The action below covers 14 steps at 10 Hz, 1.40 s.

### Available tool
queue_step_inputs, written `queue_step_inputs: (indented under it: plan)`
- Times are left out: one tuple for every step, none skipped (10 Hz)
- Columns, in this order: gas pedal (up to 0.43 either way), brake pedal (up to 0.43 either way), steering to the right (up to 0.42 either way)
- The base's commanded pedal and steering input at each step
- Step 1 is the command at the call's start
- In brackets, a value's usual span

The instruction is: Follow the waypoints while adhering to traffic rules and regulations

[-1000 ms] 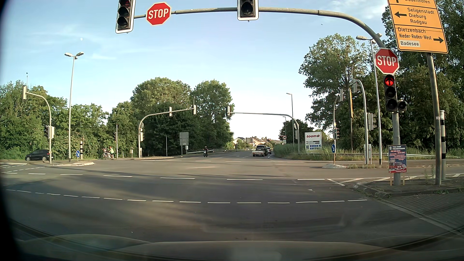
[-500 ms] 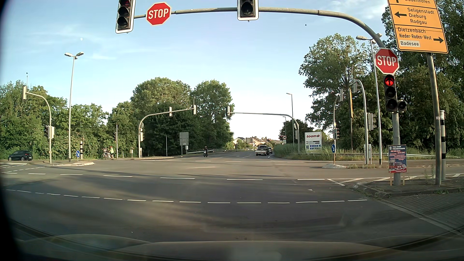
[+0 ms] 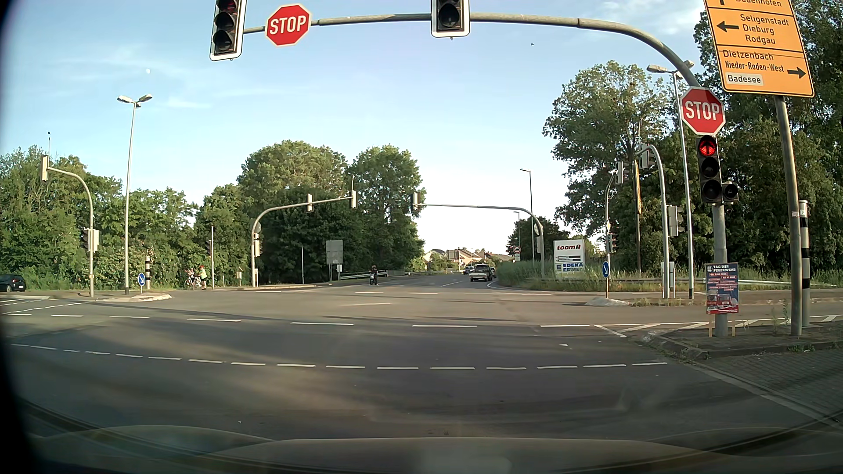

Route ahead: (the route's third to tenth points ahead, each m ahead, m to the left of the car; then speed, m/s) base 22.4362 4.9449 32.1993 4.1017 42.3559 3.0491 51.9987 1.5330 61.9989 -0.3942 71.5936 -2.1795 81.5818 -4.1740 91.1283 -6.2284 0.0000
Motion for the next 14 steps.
queue_step_inputs:
  plan:
    - [0.000, 0.305, 0.006]
    - [0.000, 0.305, 0.006]
    - [0.000, 0.305, 0.006]
    - [0.000, 0.305, 0.006]
    - [0.000, 0.305, 0.006]
    - [0.000, 0.305, 0.006]
    - [0.000, 0.305, 0.006]
    - [0.000, 0.305, 0.006]
    - [0.000, 0.305, 0.006]
    - [0.000, 0.305, 0.006]
    - [0.000, 0.287, 0.006]
    - [0.000, 0.232, 0.006]
    - [0.000, 0.030, 0.006]
    - [0.000, 0.030, 0.006]
